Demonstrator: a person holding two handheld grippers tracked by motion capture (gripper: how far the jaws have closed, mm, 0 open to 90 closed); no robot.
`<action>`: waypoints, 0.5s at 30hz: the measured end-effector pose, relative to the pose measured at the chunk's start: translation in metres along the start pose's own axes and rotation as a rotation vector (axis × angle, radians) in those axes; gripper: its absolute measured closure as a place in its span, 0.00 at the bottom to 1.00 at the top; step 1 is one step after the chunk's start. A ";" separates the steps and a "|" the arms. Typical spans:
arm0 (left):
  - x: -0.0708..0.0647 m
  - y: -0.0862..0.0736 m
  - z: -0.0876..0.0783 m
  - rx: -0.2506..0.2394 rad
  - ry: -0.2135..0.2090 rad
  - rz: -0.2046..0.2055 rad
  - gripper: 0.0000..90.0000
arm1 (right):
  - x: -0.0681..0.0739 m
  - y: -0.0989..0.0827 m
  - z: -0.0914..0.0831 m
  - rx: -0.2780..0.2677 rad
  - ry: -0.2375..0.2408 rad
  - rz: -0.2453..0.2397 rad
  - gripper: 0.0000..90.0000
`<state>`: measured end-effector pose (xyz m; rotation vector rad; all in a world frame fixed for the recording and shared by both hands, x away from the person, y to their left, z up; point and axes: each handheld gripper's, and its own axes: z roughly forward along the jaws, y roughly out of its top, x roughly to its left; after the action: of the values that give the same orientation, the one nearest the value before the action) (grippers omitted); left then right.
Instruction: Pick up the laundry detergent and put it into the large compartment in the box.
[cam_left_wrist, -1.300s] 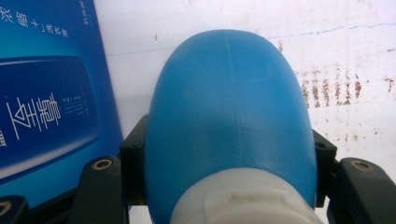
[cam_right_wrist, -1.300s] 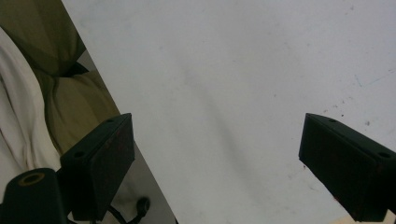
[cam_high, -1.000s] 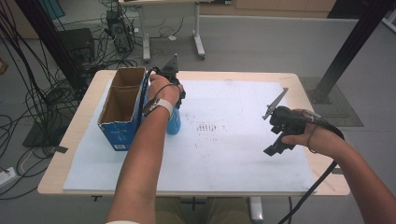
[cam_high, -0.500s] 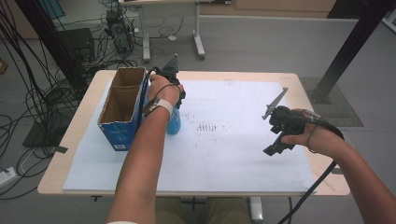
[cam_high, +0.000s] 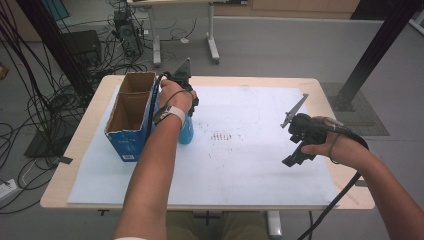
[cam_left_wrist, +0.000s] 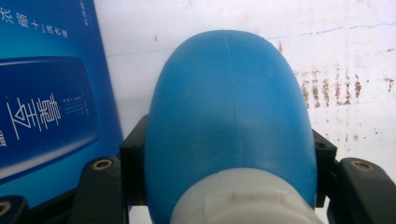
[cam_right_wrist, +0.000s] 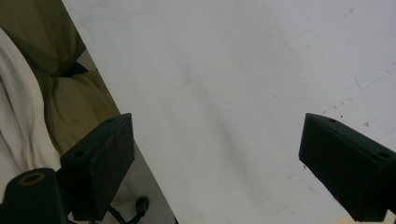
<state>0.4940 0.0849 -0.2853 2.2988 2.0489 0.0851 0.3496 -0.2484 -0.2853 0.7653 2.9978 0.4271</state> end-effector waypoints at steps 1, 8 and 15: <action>0.000 0.000 0.000 0.000 0.000 0.000 0.42 | 0.000 0.000 0.000 0.000 -0.001 0.002 0.12; 0.000 0.000 0.000 -0.001 0.001 0.000 0.42 | 0.000 0.000 0.000 0.003 0.002 0.001 0.12; 0.000 0.000 0.000 -0.005 0.002 0.002 0.42 | 0.000 0.000 0.000 0.003 -0.001 0.002 0.12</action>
<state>0.4940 0.0847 -0.2854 2.2994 2.0446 0.0929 0.3498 -0.2489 -0.2852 0.7693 2.9972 0.4221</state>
